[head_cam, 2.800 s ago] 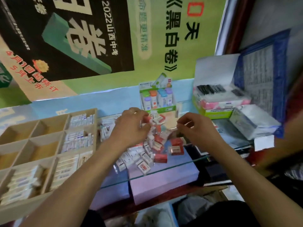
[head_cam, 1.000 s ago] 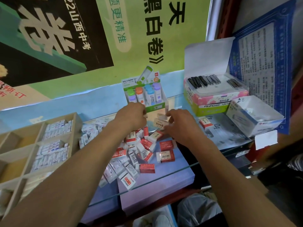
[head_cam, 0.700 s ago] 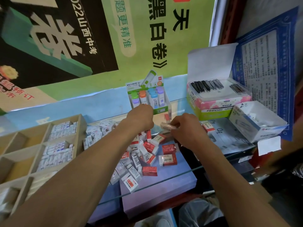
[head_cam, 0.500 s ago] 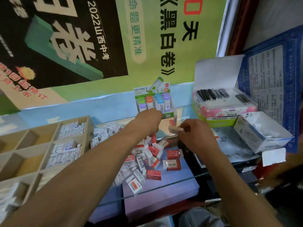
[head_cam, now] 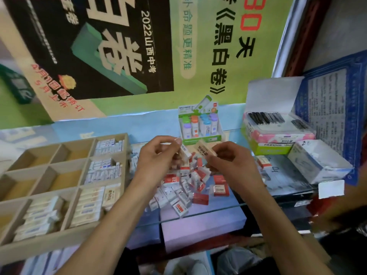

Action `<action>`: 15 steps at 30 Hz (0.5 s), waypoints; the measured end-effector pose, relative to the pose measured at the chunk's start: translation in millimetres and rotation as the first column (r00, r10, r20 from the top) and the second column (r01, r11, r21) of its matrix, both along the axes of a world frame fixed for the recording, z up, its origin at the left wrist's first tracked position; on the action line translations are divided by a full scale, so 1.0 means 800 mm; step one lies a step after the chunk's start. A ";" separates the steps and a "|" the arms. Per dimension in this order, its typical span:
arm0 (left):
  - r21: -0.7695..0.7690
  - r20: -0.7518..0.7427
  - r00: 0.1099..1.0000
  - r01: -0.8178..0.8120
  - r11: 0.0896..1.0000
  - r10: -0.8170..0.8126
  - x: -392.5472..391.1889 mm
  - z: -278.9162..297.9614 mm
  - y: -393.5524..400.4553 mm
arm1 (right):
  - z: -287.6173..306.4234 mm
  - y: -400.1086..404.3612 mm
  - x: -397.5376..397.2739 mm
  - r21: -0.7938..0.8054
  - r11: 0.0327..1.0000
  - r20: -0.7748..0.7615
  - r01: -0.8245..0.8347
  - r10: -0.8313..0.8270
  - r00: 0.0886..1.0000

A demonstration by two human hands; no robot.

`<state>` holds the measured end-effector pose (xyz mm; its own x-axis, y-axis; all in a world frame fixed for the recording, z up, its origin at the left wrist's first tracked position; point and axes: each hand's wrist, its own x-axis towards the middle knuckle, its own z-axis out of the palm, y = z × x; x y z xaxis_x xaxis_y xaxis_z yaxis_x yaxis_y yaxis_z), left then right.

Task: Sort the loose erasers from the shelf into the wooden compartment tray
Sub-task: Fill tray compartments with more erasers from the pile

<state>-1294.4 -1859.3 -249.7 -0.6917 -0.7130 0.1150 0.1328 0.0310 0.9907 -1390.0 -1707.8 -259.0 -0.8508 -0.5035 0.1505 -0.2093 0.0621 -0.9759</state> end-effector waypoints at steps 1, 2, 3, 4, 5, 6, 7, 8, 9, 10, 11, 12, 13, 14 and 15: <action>0.028 -0.019 1.000 -0.009 1.000 0.009 0.011 0.000 0.000 | 0.000 -0.003 0.011 0.019 0.999 -0.011 -0.025 0.025 1.000; 0.045 -0.035 0.999 -0.017 0.999 0.019 0.022 0.001 0.000 | 0.000 -0.007 0.023 0.051 0.998 -0.037 -0.046 0.047 0.998; 0.054 -0.045 0.998 -0.030 0.998 0.032 0.033 0.000 -0.001 | 0.000 -0.013 0.034 0.088 0.994 -0.072 -0.062 0.068 0.995; 0.059 -0.044 0.998 -0.045 0.997 0.048 0.044 -0.001 -0.001 | 0.001 -0.019 0.044 0.116 0.990 -0.105 -0.079 0.091 0.990; 0.066 -0.038 0.997 -0.060 0.996 0.062 0.053 -0.003 -0.002 | 0.004 -0.026 0.053 0.129 0.987 -0.135 -0.100 0.118 0.984; 0.073 -0.033 0.997 -0.073 0.995 0.075 0.067 -0.004 -0.004 | 0.005 -0.035 0.063 0.130 0.983 -0.156 -0.128 0.148 0.977; 0.076 -0.041 0.995 -0.083 0.994 0.087 0.075 -0.006 -0.004 | 0.009 -0.040 0.069 0.122 0.980 -0.171 -0.157 0.176 0.969; 0.078 -0.066 0.993 -0.098 0.992 0.103 0.082 -0.006 -0.002 | 0.011 -0.045 0.073 0.112 0.976 -0.180 -0.185 0.203 0.963; 0.075 -0.100 0.987 -0.122 0.990 0.129 0.092 -0.007 -0.004 | 0.014 -0.051 0.080 0.098 0.971 -0.185 -0.218 0.233 0.955; 0.059 -0.130 0.980 -0.145 0.988 0.152 0.103 -0.007 -0.008 | 0.016 -0.058 0.086 0.086 0.965 -0.190 -0.246 0.258 0.947; 0.027 -0.145 0.975 -0.164 0.986 0.166 0.114 -0.007 -0.014 | 0.020 -0.063 0.094 0.076 0.959 -0.196 -0.273 0.283 0.939; -0.017 -0.143 0.975 -0.176 0.984 0.172 0.125 -0.007 -0.020 | 0.022 -0.069 0.101 0.069 0.952 -0.208 -0.299 0.307 0.929; -0.052 -0.137 0.974 -0.187 0.981 0.179 0.135 -0.008 -0.026 | 0.024 -0.075 0.108 0.069 0.943 -0.222 -0.325 0.332 0.917; -0.068 -0.137 0.972 -0.201 0.977 0.190 0.146 -0.010 -0.032 | 0.025 -0.082 0.115 0.072 0.935 -0.236 -0.346 0.353 0.905; -0.070 -0.143 0.969 -0.215 0.974 0.204 0.157 -0.010 -0.036 | 0.026 -0.088 0.121 0.075 0.928 -0.246 -0.366 0.372 0.895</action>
